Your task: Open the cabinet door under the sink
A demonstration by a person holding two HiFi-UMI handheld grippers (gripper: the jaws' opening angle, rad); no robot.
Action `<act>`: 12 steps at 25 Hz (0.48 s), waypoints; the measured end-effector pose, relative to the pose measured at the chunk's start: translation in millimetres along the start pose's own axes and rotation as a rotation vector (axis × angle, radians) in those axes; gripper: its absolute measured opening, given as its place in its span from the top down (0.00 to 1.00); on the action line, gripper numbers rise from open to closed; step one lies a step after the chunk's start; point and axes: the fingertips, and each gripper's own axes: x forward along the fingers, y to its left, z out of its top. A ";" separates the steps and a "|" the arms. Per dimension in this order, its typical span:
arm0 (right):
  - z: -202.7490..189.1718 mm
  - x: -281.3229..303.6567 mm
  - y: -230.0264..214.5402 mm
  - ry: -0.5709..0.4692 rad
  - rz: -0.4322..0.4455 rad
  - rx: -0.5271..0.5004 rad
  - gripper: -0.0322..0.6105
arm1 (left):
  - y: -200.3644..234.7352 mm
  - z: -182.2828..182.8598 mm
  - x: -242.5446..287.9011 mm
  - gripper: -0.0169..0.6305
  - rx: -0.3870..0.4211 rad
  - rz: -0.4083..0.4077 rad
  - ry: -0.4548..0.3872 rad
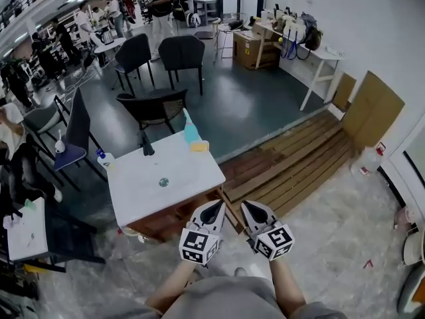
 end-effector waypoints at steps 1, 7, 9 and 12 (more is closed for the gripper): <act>1.7 1.2 2.4 -0.005 0.005 0.000 0.94 | 0.4 1.2 -0.8 0.96 0.000 0.002 -0.004; 10.4 11.0 14.2 -0.028 0.024 -0.010 0.94 | 7.2 9.3 -7.0 0.96 0.009 0.010 -0.025; 11.4 12.0 14.7 -0.030 0.029 -0.009 0.94 | 8.1 9.6 -7.1 0.96 0.010 0.013 -0.024; 10.8 10.3 14.0 -0.032 0.034 -0.003 0.94 | 6.4 7.5 -7.4 0.96 0.010 0.018 -0.017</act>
